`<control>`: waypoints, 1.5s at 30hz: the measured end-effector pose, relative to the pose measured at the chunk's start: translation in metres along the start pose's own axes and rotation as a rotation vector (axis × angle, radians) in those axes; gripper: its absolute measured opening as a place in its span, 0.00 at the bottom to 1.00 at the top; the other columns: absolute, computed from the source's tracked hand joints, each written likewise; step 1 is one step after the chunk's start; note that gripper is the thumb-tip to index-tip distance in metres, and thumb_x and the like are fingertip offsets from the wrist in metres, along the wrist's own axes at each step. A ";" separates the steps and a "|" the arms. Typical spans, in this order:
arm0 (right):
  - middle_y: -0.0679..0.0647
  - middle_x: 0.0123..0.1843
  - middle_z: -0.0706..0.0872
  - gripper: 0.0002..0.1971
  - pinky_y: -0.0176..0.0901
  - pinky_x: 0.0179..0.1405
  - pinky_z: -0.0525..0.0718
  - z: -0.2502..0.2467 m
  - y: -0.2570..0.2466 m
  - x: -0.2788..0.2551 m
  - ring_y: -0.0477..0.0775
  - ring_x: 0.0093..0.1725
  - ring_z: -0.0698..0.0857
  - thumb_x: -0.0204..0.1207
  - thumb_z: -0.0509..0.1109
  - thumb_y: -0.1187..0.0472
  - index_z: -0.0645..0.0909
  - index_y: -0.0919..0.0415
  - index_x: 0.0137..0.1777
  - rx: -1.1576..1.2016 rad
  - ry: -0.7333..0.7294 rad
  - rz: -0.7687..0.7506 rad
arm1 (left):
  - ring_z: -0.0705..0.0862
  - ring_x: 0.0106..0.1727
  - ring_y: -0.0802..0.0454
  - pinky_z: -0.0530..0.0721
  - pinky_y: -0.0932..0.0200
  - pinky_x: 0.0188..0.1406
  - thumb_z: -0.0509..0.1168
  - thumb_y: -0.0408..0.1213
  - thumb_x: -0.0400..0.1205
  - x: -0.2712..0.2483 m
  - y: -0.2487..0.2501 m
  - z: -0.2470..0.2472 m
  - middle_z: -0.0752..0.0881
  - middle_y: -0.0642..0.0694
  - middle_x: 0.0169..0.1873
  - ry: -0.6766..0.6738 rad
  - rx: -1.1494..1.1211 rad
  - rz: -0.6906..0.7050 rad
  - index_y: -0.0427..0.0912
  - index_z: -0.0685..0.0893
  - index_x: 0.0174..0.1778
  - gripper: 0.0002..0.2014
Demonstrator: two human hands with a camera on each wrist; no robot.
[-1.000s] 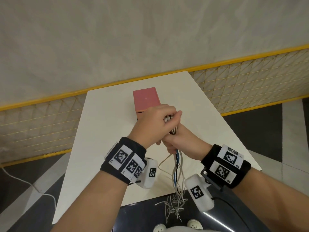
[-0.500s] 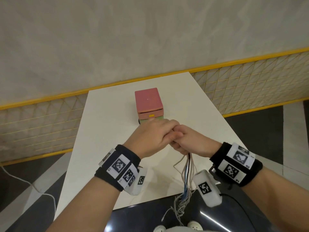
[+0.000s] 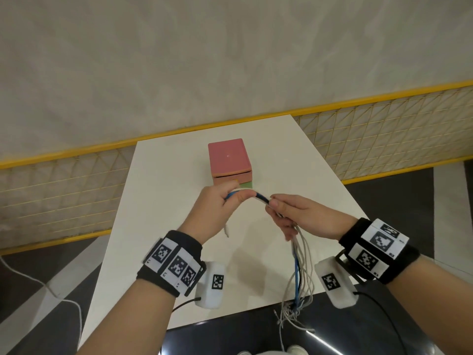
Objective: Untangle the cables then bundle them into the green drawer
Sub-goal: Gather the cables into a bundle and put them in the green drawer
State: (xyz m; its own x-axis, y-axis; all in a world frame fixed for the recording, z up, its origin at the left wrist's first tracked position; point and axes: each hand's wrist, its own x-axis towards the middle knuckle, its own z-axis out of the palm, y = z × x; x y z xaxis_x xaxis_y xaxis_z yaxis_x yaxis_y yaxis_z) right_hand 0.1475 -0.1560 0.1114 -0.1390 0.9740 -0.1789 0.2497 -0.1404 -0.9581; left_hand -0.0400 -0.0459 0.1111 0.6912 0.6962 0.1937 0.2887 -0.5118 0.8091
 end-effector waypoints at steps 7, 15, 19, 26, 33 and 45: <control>0.44 0.25 0.68 0.15 0.32 0.21 0.66 0.006 -0.001 0.013 0.43 0.24 0.65 0.87 0.56 0.56 0.73 0.58 0.38 -0.170 0.138 -0.080 | 0.86 0.49 0.53 0.86 0.59 0.47 0.75 0.40 0.79 0.003 0.001 -0.002 0.88 0.45 0.49 -0.223 -0.128 -0.080 0.55 0.84 0.62 0.16; 0.46 0.26 0.68 0.15 0.28 0.21 0.65 -0.012 -0.020 0.015 0.41 0.23 0.64 0.86 0.58 0.56 0.77 0.64 0.42 -0.172 0.153 -0.128 | 0.73 0.30 0.59 0.72 0.61 0.34 0.65 0.52 0.83 0.005 -0.005 0.011 0.77 0.56 0.29 -0.146 -0.130 -0.125 0.54 0.88 0.54 0.11; 0.45 0.26 0.68 0.15 0.33 0.21 0.62 -0.012 -0.015 0.018 0.45 0.24 0.61 0.85 0.59 0.54 0.79 0.64 0.46 -0.003 0.152 -0.113 | 0.72 0.30 0.61 0.69 0.66 0.32 0.60 0.53 0.84 0.009 -0.001 0.006 0.77 0.55 0.25 -0.153 -0.109 -0.027 0.61 0.88 0.52 0.11; 0.47 0.28 0.67 0.15 0.40 0.27 0.77 0.004 0.009 0.018 0.48 0.24 0.69 0.88 0.50 0.55 0.70 0.60 0.42 -0.026 0.164 -0.097 | 0.74 0.23 0.51 0.70 0.78 0.22 0.57 0.41 0.89 0.019 0.016 0.004 0.78 0.43 0.31 0.307 -0.402 -0.107 0.43 0.85 0.49 0.12; 0.46 0.27 0.69 0.17 0.31 0.26 0.67 0.025 0.002 0.033 0.41 0.24 0.66 0.88 0.49 0.54 0.67 0.57 0.37 -0.245 0.256 -0.142 | 0.64 0.18 0.58 0.65 0.66 0.17 0.80 0.44 0.72 0.020 0.019 0.027 0.70 0.58 0.19 0.278 -0.568 -0.246 0.45 0.80 0.37 0.14; 0.50 0.28 0.76 0.16 0.46 0.35 0.79 0.028 0.003 0.037 0.53 0.28 0.80 0.86 0.57 0.52 0.73 0.62 0.40 -0.240 0.060 -0.103 | 0.75 0.20 0.55 0.75 0.60 0.23 0.66 0.43 0.83 0.035 0.022 -0.001 0.74 0.53 0.18 0.769 -0.549 -0.342 0.46 0.73 0.27 0.19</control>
State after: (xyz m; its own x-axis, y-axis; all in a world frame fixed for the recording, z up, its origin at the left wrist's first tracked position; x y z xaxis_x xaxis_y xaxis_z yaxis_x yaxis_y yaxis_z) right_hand 0.1162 -0.1258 0.0955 -0.1200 0.9908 -0.0632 0.4583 -0.0012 -0.8888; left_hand -0.0103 -0.0327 0.1360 -0.0435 0.9977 0.0519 -0.0879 -0.0555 0.9946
